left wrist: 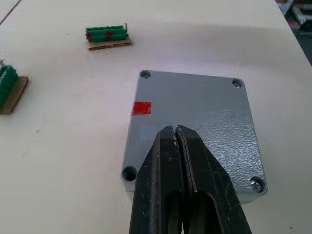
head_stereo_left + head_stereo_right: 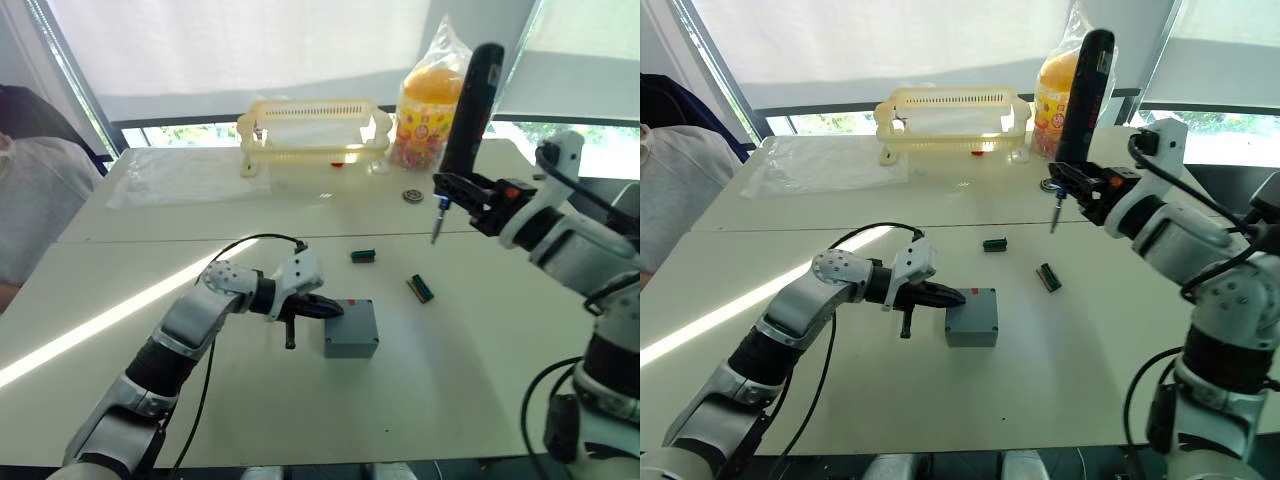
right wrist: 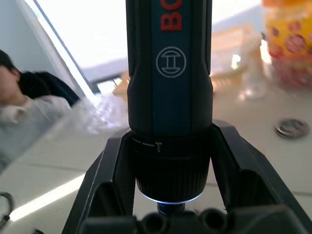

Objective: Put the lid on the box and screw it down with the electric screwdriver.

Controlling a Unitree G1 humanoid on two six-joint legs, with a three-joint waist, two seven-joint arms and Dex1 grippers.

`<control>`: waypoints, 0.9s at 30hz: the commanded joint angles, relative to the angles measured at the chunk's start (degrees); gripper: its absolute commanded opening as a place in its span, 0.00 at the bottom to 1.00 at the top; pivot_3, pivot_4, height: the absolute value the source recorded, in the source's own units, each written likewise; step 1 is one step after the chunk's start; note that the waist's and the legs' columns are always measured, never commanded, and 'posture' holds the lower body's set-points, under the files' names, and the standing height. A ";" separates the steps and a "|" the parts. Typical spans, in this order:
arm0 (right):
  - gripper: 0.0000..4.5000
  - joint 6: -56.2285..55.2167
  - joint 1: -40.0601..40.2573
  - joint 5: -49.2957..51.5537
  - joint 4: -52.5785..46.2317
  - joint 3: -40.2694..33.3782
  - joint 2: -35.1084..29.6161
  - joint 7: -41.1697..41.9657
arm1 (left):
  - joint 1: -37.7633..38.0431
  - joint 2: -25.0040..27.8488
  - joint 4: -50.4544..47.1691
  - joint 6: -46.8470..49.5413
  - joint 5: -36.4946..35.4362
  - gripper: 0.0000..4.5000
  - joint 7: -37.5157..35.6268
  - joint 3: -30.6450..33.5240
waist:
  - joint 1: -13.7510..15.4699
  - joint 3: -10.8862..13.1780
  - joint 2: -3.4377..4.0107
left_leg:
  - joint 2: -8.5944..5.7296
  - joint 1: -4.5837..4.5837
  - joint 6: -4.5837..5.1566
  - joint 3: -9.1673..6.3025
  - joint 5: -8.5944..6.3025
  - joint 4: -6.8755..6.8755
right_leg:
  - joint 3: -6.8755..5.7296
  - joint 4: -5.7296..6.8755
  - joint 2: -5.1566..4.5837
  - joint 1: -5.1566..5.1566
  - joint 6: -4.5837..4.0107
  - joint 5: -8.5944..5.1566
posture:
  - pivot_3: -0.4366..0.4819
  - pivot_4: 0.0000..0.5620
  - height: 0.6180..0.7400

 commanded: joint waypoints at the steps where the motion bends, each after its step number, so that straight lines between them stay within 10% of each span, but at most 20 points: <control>1: 0.39 11.42 -3.10 2.97 6.60 -4.51 -8.68 0.43 | -2.99 2.81 -5.99 1.37 -2.85 0.00 -1.83 3.36 | 0.03 0.13 0.01 | 0.00 -0.02 0.00 -0.02 0.00 -0.06 | -0.03 0.00 0.02 -0.05 0.00 0.00 | 0.48 0.27 1.00; 10: 0.39 22.86 7.90 8.43 21.04 1.35 -23.66 6.77 | -2.17 6.48 -15.54 5.60 -9.52 0.00 -2.36 6.02 | -0.57 0.29 0.24 | 0.05 -0.07 0.51 0.17 -0.29 -0.03 | 0.04 -0.10 0.10 -0.11 0.13 -0.10 | 0.48 0.27 1.00; 25: 0.39 22.80 4.02 -1.69 29.00 14.22 -20.01 9.83 | 2.78 9.31 -12.84 1.01 -3.45 0.00 1.63 4.47 | -0.19 0.34 0.21 | 0.08 0.10 0.55 0.19 -0.22 0.13 | 0.12 -0.01 0.22 0.03 0.05 -0.02 | 0.48 0.27 1.00; 27: 0.63 22.41 3.44 -4.02 29.52 15.45 -19.62 11.42 | 2.97 9.30 -12.10 0.68 -2.90 0.00 2.15 4.48 | -0.06 0.34 0.22 | 0.08 0.09 0.55 0.18 -0.22 0.11 | 0.11 -0.01 0.21 0.03 0.05 -0.02 | 0.48 0.27 1.00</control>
